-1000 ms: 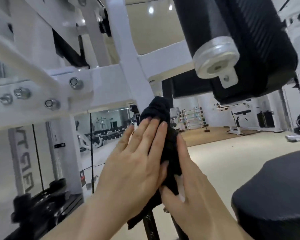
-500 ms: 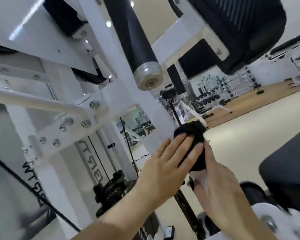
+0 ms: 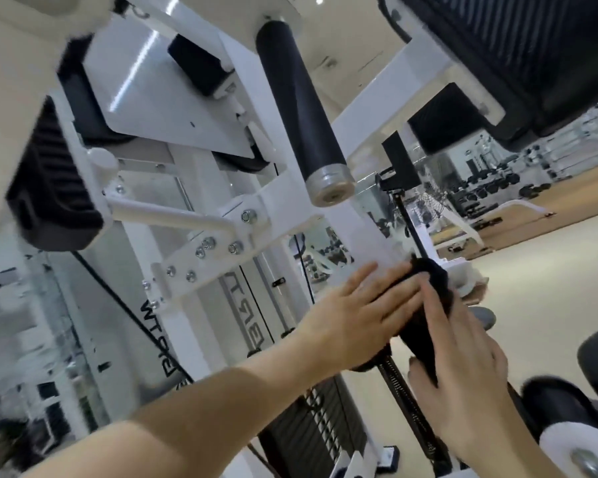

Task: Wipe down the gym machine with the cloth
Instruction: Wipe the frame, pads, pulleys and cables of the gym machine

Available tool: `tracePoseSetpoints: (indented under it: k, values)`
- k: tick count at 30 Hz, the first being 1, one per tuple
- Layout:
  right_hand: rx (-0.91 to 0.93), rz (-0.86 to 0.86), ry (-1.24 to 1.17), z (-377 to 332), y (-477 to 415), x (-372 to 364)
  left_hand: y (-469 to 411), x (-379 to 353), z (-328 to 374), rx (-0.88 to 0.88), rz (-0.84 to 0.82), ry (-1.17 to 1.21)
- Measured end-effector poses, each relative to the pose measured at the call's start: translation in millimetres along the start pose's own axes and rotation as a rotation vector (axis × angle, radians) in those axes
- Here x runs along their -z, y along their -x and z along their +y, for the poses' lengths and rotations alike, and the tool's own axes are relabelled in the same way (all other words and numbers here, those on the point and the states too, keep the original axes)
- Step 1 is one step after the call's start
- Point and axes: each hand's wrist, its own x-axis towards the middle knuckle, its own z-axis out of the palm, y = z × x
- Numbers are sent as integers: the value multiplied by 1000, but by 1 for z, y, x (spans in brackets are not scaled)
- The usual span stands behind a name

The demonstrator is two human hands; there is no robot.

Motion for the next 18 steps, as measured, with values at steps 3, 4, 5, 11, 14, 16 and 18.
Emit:
tracePoseSetpoints:
  k: [3,4,5,11,14,16,18]
  values:
    - [48,0,-2,-4,-1,2,1,13,-49,5,-29,-89]
    - [62,22,21,-10,-1,2,1,16,-63,46,-37,-130]
    - [94,52,55,-15,-1,1,0,16,-76,97,-33,-151]
    - [203,105,118,-50,-4,-9,17,18,-142,452,-55,-54]
    - [185,61,125,-66,-14,-5,36,8,-151,691,-91,83]
    - [158,40,170,-59,-29,-1,24,6,-139,729,-16,132]
    - [57,-51,123,-46,-45,3,1,5,-121,793,67,219]
